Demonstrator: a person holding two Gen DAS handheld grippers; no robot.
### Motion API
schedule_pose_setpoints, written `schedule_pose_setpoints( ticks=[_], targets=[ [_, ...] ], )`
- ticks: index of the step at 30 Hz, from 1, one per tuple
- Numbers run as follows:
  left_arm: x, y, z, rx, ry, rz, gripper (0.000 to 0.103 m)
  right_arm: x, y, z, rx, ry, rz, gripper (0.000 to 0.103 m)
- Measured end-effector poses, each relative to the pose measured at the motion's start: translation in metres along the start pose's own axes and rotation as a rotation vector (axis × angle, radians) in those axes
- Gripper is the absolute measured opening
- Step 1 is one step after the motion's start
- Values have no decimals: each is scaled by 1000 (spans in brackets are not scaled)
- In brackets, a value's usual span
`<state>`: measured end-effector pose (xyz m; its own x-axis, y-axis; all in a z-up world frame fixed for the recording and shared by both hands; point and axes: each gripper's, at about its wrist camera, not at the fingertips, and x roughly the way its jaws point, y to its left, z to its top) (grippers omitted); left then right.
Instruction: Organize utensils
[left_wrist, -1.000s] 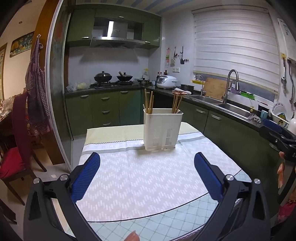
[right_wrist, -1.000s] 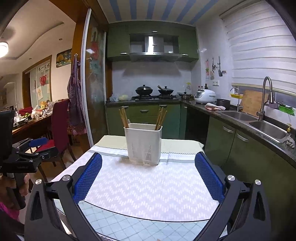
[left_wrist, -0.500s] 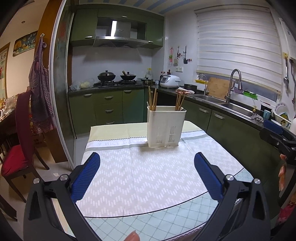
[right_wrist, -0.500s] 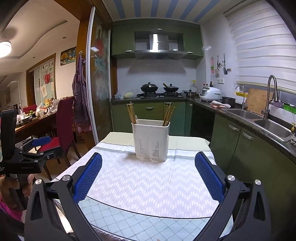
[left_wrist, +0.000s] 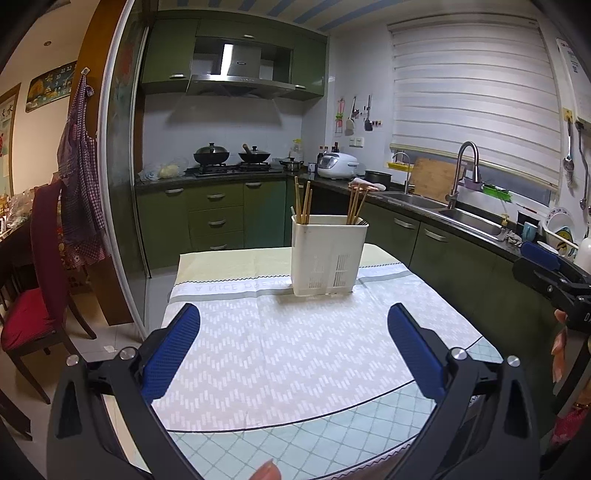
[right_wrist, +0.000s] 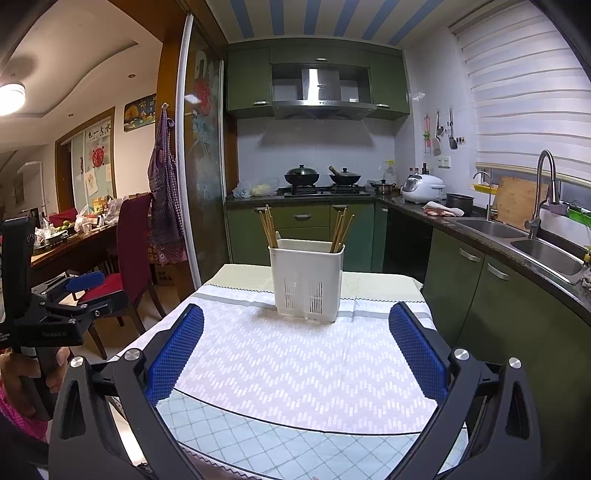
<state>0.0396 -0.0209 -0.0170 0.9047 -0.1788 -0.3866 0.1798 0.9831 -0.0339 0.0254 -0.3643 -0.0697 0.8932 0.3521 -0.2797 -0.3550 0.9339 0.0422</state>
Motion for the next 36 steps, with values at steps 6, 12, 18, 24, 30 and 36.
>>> schedule_pose_setpoints(
  ticks=[6,12,18,24,30,36],
  targets=[
    [0,-1,1,-3,7,-8,97,2,-5,1,3,0,1,99],
    [0,-3,0,7,1,10,97,3,-5,0,4,1,4,99],
    [2,-5,-1,10,8,14,97,5,-5,-1,7,3,5,99],
    [6,-4,-1,-2,19,6,97,7,-5,-4,9,8,9,99],
    [7,-1,-2,-6,10,18,97,10,-4,-5,12,12,12,99],
    [8,-2,-3,1,19,22,97,11,-3,-6,14,13,13,99]
  ],
)
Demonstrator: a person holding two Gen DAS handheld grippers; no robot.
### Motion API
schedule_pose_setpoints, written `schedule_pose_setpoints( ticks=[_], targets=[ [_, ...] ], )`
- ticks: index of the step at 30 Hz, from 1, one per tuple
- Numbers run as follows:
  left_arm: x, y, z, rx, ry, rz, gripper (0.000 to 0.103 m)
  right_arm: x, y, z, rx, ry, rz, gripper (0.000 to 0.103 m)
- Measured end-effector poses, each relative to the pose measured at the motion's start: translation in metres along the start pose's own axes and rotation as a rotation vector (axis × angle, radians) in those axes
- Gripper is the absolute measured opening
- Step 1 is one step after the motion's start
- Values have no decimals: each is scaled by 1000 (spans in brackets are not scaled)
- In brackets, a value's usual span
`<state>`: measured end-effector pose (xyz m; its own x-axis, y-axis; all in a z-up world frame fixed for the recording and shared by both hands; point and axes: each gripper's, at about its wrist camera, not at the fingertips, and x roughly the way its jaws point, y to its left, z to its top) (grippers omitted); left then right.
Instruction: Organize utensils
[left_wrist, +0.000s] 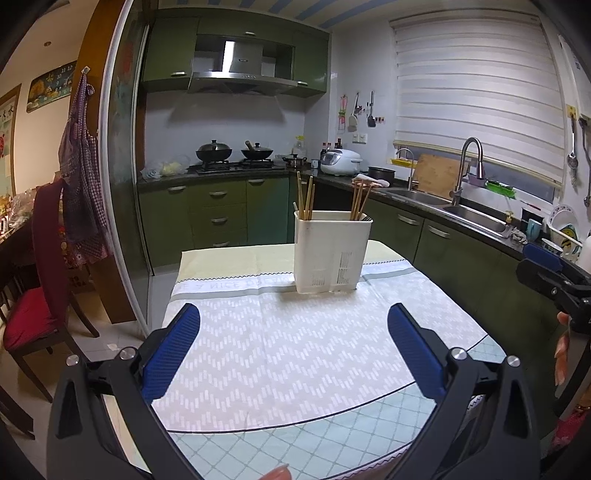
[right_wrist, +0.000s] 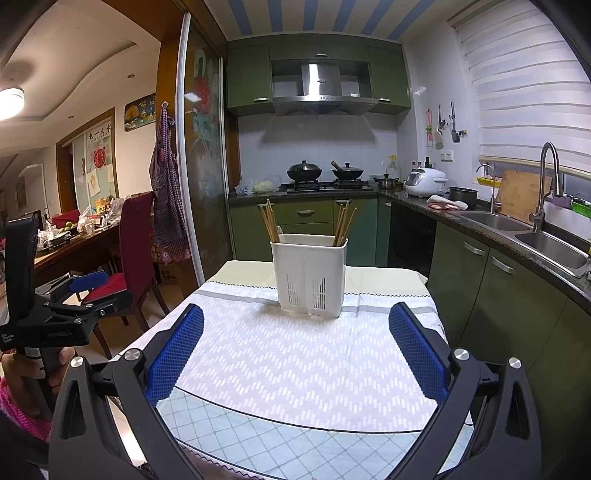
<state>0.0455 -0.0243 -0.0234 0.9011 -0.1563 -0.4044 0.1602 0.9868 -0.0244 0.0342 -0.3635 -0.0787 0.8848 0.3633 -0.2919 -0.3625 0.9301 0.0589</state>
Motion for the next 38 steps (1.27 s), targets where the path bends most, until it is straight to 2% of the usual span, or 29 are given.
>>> schedule_pose_setpoints(
  ticks=[11,15,27,38],
  targets=[
    [8,4,1,-29,27,-37,97,2,0,-2,2,5,1,99],
    [9,3,0,-19,26,5,97,5,0,-2,4,8,0,99],
    [10,8,-3,-62,30,-36,97,9,-2,-7,13,11,-1,99],
    [25,13,-7,-44,98,43,97,13,-2,-9,16,26,-5,99]
  ],
)
